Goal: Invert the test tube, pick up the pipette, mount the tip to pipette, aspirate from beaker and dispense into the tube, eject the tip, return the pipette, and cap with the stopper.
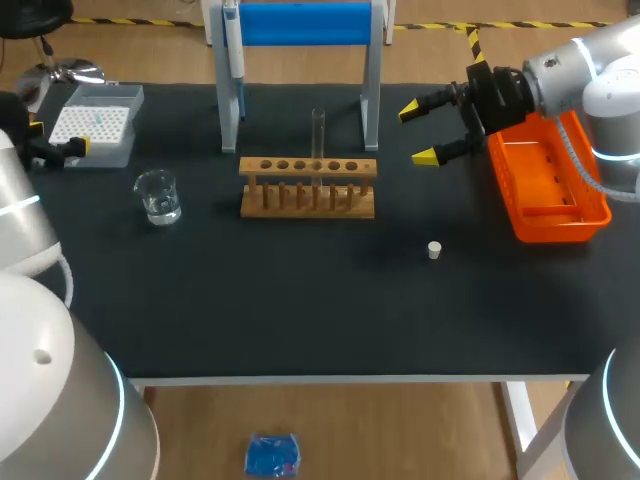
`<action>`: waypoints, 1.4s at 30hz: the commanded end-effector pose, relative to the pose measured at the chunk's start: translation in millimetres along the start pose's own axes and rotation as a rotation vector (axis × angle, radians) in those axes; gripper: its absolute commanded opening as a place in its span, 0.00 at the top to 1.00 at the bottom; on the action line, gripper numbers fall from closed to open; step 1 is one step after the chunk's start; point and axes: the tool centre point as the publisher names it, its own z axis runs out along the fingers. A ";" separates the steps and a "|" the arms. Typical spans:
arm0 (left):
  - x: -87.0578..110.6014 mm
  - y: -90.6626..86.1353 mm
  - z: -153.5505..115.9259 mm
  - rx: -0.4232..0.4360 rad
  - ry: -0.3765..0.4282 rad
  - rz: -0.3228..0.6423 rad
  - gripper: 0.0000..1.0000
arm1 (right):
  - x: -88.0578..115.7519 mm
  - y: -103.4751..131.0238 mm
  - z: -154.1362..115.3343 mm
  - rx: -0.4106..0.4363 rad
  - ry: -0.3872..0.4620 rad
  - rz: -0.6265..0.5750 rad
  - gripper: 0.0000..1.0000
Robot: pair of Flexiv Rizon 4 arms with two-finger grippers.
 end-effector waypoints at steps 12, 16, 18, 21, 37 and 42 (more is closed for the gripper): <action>-11.1 -4.2 68.1 -0.052 -0.156 -0.116 0.00 | 0.1 0.4 -0.6 0.002 0.001 0.001 0.00; -13.9 -6.3 75.3 -0.056 -0.158 -0.122 0.00 | 0.1 0.4 -0.6 0.002 0.001 0.001 0.00; -16.6 -6.2 78.3 -0.063 -0.166 -0.128 0.00 | 0.1 0.4 -0.6 0.002 0.001 0.001 0.00; -21.7 -4.0 83.6 -0.077 -0.184 -0.150 0.00 | 0.1 0.4 -0.6 0.002 0.001 0.001 0.00; -30.8 -11.5 114.9 -0.116 -0.233 -0.145 0.20 | 0.1 0.4 -0.6 0.002 0.001 0.001 0.00; -33.1 -12.7 123.0 -0.124 -0.234 -0.141 0.20 | 0.1 0.4 -0.6 0.002 0.001 0.001 0.00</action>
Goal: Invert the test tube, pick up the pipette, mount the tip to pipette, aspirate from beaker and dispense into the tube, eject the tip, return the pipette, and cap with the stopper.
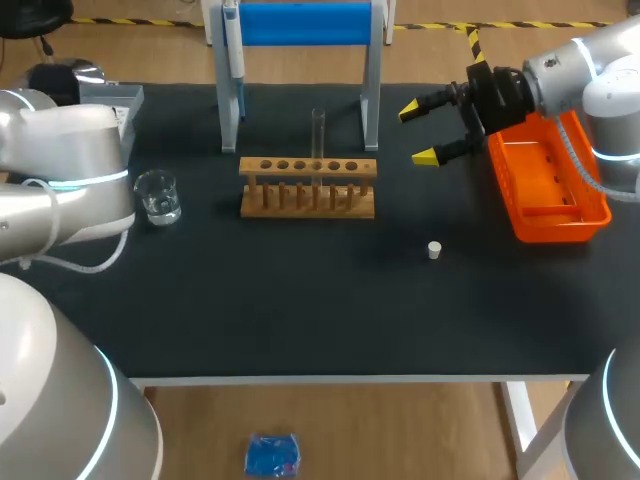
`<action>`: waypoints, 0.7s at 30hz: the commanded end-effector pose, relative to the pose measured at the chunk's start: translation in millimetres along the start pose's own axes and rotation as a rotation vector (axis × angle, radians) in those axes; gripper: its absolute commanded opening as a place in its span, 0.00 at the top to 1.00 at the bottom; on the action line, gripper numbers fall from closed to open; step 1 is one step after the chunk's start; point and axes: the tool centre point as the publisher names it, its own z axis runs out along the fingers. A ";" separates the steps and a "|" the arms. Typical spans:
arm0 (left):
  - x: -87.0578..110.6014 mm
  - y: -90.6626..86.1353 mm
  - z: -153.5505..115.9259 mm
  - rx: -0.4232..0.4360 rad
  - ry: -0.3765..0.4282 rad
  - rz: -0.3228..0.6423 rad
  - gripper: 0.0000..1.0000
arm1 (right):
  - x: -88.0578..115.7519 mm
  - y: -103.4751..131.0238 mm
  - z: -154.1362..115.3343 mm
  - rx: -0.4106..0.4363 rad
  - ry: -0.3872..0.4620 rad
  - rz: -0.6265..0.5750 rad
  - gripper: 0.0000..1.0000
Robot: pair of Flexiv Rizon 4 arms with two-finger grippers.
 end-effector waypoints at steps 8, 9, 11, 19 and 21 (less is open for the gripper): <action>-0.8 -5.0 21.6 -0.029 -0.026 -0.006 0.23 | 0.1 0.4 -0.6 0.002 0.001 0.001 0.00; -1.2 -5.0 22.6 -0.031 -0.029 -0.008 0.26 | 0.1 0.4 -0.6 0.002 0.001 0.001 0.00; -2.0 -4.5 24.4 -0.037 -0.036 -0.010 0.29 | 0.1 0.4 -0.6 0.002 0.001 0.001 0.00; -4.5 -2.7 31.4 -0.049 -0.052 -0.029 0.51 | 0.1 0.4 -0.6 0.002 0.001 0.001 0.00; -4.8 -1.4 33.5 -0.056 -0.059 -0.038 0.52 | 0.1 0.4 -0.6 0.002 0.001 0.001 0.00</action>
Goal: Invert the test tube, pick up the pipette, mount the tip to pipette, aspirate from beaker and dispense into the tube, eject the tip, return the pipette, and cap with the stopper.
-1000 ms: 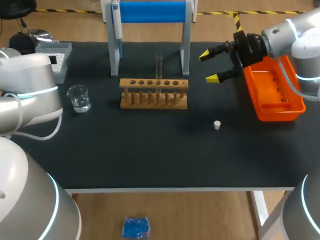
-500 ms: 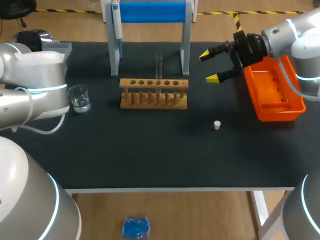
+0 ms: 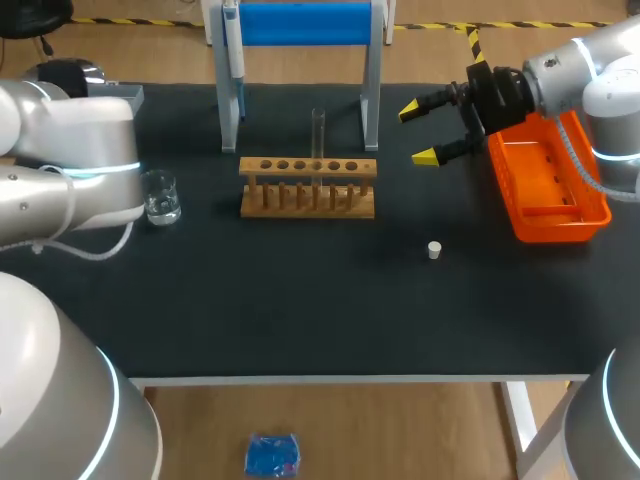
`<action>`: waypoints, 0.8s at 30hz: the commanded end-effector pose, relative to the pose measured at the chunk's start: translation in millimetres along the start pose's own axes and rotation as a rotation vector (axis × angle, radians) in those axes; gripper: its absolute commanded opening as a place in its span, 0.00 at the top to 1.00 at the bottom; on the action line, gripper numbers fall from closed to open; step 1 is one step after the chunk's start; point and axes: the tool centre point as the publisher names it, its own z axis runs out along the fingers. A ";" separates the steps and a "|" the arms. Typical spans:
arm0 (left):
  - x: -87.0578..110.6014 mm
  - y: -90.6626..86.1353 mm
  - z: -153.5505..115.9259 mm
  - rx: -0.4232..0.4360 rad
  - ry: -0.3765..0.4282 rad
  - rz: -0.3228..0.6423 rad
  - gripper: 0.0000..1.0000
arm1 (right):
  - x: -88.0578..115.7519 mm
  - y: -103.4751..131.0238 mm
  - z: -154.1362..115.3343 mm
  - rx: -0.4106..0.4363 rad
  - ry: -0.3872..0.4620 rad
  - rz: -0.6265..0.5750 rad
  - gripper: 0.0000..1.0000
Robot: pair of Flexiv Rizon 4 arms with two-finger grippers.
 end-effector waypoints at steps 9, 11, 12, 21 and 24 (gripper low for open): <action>1.1 5.7 12.0 -0.033 -0.025 -0.032 0.54 | 0.0 0.4 -0.6 0.002 0.001 0.001 0.00; 1.2 6.0 12.6 -0.034 -0.027 -0.034 0.55 | 0.0 0.4 -0.6 0.002 0.001 0.001 0.00; 1.2 6.1 12.9 -0.034 -0.028 -0.035 0.55 | 0.0 0.4 -0.6 0.002 0.001 0.001 0.00; 0.8 6.8 17.9 -0.039 -0.033 -0.040 0.55 | 0.0 0.4 -0.6 0.002 0.001 0.001 0.00; 0.3 7.1 19.1 -0.041 -0.036 -0.041 0.56 | 0.0 0.4 -0.6 0.002 0.001 0.001 0.00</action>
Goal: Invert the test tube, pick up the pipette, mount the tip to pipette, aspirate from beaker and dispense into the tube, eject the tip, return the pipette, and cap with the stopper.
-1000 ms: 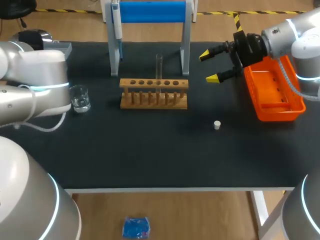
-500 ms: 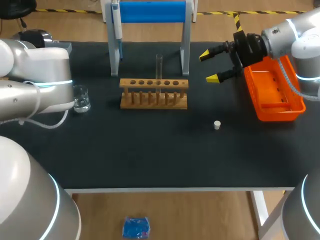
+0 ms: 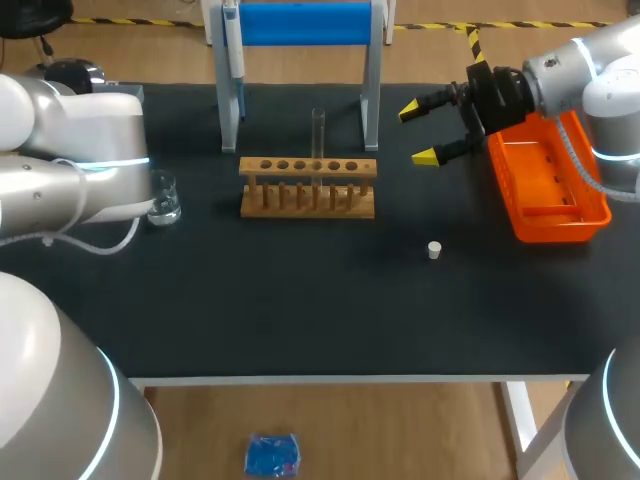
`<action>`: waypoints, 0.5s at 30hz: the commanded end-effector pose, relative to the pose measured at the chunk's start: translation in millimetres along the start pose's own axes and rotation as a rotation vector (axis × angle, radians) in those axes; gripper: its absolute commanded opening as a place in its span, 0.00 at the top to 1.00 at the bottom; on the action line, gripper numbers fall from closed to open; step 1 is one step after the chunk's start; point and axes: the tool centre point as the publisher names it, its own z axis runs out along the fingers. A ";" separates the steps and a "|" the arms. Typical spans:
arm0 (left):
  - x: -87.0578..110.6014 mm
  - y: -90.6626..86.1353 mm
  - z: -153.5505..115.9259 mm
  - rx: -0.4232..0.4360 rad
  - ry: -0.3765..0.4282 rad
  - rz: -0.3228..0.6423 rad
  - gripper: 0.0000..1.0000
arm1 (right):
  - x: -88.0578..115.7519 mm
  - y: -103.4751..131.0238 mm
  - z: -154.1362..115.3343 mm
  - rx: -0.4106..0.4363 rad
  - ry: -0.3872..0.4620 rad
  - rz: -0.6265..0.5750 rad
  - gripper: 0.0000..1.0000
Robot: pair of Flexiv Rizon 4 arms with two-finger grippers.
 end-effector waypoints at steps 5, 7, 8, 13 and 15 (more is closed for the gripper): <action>-1.9 -0.7 4.5 -0.002 -0.013 -0.004 0.56 | 0.1 0.4 -0.6 0.002 0.001 0.001 0.00; -2.8 -0.8 4.5 -0.001 -0.018 -0.003 0.56 | 0.1 0.4 -0.6 0.002 0.001 0.001 0.00; -3.0 -0.9 4.6 -0.001 -0.020 -0.003 0.57 | 0.1 0.4 -0.6 0.002 0.001 0.001 0.00; -4.0 -1.5 4.8 0.000 -0.024 0.002 0.57 | 0.1 0.4 -0.6 0.002 0.001 0.001 0.00; -4.2 -1.7 4.9 -0.001 -0.022 0.003 0.57 | 0.1 0.4 -0.6 0.002 0.001 0.001 0.00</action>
